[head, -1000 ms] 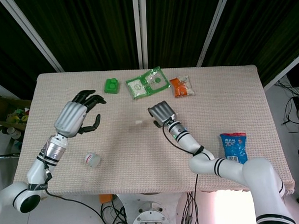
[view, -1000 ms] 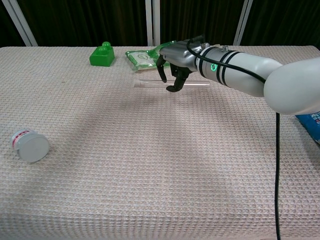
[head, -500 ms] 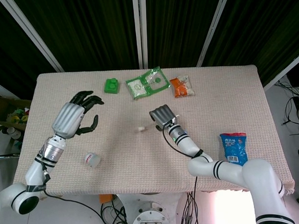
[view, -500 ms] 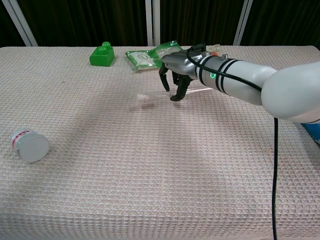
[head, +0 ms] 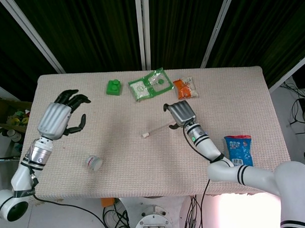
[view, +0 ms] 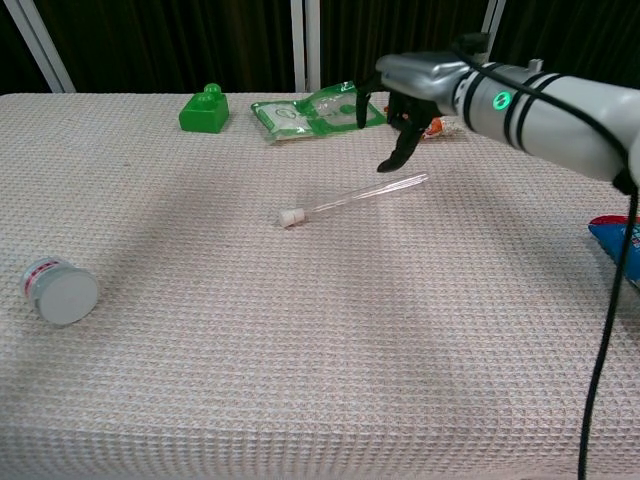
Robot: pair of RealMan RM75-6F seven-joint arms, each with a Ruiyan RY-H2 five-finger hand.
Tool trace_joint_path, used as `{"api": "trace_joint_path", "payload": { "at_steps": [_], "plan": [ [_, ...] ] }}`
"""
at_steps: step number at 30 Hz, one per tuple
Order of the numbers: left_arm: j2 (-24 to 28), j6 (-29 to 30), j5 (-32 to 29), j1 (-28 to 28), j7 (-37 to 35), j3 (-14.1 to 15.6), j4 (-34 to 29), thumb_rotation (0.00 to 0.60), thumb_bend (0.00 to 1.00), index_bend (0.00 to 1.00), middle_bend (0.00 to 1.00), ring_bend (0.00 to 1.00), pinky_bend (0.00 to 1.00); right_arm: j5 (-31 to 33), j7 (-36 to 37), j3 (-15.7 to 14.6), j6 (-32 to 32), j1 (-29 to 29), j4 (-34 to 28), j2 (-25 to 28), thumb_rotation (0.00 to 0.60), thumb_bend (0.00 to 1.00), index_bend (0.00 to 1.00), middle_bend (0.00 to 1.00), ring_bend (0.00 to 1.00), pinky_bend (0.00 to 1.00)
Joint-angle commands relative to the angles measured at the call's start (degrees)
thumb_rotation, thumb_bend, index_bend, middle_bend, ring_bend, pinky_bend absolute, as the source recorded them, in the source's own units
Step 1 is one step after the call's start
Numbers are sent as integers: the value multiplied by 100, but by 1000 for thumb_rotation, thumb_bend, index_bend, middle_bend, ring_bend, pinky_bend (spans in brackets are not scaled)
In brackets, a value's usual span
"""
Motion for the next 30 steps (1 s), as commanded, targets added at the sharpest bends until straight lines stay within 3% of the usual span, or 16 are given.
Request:
{"api": "trace_joint_path", "payload": {
  "at_steps": [1, 3, 7, 8, 10, 13, 17, 23, 30],
  "plan": [
    [341, 25, -167, 259, -41, 127, 118, 372, 549, 280, 228, 116, 124, -497, 535, -99, 867, -879, -1124, 1237, 600, 101, 402, 857, 880, 994],
    [503, 64, -243, 436, -53, 230, 243, 373, 542, 287, 228, 117, 123, -707, 830, -190, 1218, -1299, -1505, 1778, 600, 166, 424, 770, 803, 941],
    [613, 321, -378, 853, -149, 409, 588, 371, 528, 294, 229, 117, 120, -1142, 1508, -489, 1738, -2104, -1964, 2711, 600, 205, 394, 560, 556, 631],
    [610, 392, -390, 945, -167, 448, 681, 371, 527, 297, 229, 116, 120, -1236, 1653, -565, 1828, -2264, -2011, 2871, 600, 205, 344, 488, 458, 506],
    [578, 565, -427, 1169, -255, 531, 858, 370, 525, 298, 229, 116, 118, -1468, 1971, -747, 2046, -2617, -2072, 3178, 600, 205, 238, 382, 324, 351],
    [536, 817, -398, 1486, -407, 658, 991, 365, 520, 298, 229, 115, 117, -1787, 2391, -958, 2451, -3091, -2053, 3423, 600, 204, 66, 236, 165, 207],
    [455, 1309, -123, 1881, -364, 843, 1044, 365, 517, 297, 229, 114, 117, -2129, 2898, -1168, 2974, -3642, -1952, 3541, 600, 205, 0, 147, 80, 137],
    [254, 2020, 363, 2432, -59, 1143, 904, 367, 513, 291, 227, 114, 117, -2642, 3515, -1397, 3597, -4249, -1692, 3466, 600, 206, 0, 132, 60, 97],
    [22, 2396, 746, 2825, 130, 1367, 825, 369, 509, 283, 223, 114, 116, -2941, 3986, -1445, 3430, -4320, -1467, 3461, 600, 211, 0, 132, 60, 87]
  ]
}}
